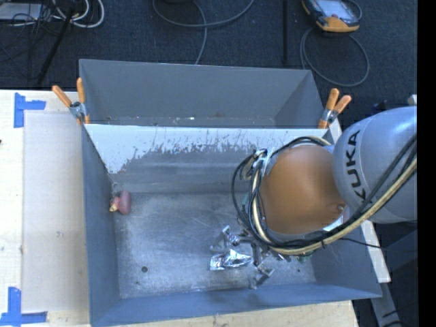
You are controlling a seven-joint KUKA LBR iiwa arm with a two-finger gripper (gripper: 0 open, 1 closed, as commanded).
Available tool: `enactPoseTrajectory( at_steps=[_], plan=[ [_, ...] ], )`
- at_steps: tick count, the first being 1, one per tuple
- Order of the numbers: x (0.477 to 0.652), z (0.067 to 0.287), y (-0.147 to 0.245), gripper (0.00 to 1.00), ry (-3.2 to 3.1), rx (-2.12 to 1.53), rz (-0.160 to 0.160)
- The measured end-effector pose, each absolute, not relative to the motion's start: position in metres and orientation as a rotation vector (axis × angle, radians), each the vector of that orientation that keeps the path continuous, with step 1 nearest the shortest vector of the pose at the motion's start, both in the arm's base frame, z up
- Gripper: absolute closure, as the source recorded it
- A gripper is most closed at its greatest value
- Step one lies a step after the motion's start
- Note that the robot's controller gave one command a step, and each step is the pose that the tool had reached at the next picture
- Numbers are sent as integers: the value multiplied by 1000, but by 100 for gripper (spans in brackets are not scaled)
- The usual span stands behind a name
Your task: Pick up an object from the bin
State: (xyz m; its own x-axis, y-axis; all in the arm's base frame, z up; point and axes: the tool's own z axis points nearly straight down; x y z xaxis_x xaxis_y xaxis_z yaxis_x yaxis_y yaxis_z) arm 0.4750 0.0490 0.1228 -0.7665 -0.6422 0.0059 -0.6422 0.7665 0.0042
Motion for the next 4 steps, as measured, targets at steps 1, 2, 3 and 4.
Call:
enactPoseTrajectory(
  at_steps=[1, 2, 3, 4],
  plan=[
    [476, 124, 49, 100, -2952, 1067, -3],
    [482, 212, 42, 100, -2966, 1057, 3],
    [476, 116, -11, 100, -2823, 1360, -6],
    [469, 119, -68, 100, -2805, 1407, 0]
  ],
)
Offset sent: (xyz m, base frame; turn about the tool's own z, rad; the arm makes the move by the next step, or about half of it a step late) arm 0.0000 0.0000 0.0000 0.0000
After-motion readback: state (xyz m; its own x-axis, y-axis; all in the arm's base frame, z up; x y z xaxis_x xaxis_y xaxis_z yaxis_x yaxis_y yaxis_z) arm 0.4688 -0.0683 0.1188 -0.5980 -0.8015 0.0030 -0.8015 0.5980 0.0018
